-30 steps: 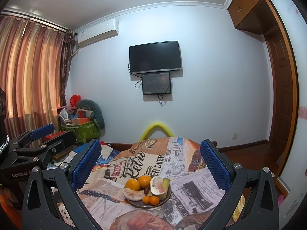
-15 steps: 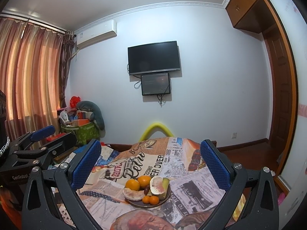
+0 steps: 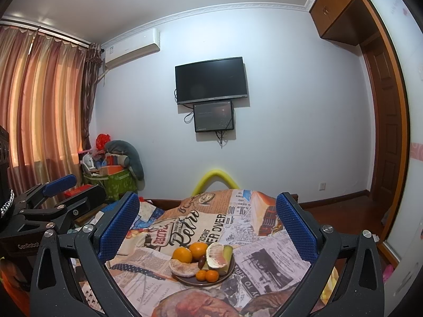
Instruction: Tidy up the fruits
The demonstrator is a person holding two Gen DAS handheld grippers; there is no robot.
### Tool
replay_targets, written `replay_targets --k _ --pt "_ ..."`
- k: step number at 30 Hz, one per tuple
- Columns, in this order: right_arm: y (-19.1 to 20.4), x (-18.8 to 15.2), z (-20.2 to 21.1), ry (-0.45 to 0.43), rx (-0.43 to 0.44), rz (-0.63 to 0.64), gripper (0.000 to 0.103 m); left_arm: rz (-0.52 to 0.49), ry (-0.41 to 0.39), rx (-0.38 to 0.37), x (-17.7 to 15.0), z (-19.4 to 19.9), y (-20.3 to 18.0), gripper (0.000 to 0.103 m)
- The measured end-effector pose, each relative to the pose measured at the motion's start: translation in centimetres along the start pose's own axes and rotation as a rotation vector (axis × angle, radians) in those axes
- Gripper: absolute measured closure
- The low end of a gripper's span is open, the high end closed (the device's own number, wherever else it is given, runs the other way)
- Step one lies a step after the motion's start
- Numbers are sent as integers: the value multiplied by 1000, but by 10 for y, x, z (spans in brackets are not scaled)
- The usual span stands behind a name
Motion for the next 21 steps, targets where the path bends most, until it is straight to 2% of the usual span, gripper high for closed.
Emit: replay_targets --k 21 --pt "1 0 0 5 -4 2 0 1 11 -13 -2 -4 -1 0"
Point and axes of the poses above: each gripper's, at about its wrist camera, not at the fingertips, and z roughly against the way its jaws point, y to its left, x to its top, the point moved 1 cm from there along -z, roughly the way its jaws point, and after that the axes turned 8 degrees about -x, right-handed, at the moved point
